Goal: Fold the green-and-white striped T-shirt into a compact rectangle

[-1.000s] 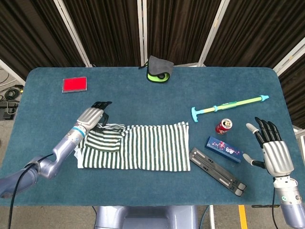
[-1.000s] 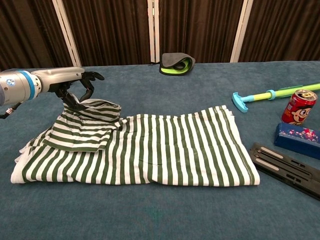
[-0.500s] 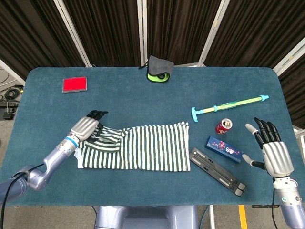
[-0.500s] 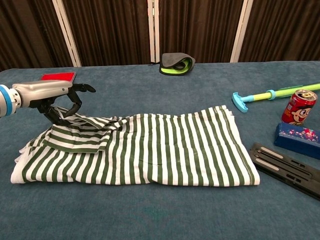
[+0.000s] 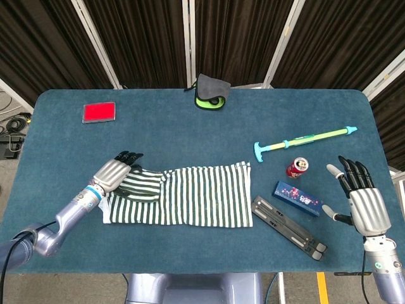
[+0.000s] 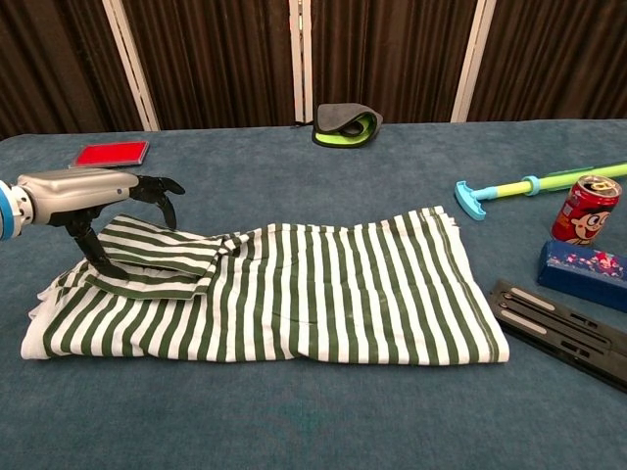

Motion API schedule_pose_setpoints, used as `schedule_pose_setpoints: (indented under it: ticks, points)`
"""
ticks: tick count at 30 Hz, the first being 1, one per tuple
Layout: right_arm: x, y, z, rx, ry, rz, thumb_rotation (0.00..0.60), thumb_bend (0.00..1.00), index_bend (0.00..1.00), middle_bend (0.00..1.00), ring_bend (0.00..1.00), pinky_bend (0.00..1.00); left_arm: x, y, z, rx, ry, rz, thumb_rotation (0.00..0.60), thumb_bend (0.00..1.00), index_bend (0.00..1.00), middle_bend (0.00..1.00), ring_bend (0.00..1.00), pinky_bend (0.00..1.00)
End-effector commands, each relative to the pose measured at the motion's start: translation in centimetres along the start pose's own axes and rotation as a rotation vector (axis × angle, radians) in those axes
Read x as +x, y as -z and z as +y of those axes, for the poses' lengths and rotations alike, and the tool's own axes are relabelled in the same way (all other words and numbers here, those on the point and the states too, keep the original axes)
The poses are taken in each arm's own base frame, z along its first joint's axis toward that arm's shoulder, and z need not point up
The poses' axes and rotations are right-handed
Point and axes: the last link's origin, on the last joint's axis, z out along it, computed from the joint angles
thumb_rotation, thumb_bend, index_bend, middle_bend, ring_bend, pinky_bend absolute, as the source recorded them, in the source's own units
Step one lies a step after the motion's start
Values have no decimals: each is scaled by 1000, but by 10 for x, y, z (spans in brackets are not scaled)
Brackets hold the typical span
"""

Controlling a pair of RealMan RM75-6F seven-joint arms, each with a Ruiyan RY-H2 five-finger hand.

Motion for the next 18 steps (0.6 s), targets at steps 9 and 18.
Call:
schedule_pose_setpoints:
  ticks: [9,18]
  points:
    - [2,2,-2,7,-5,6,600,0,196,0,0,0,20,23,-20,36,45,63,600,41,0,0,0,0]
    - [1,2,-3,10,0,2,600,0,196,0,0,0,25,38,-52,-25,-98,153,600,41,114,0,0,0]
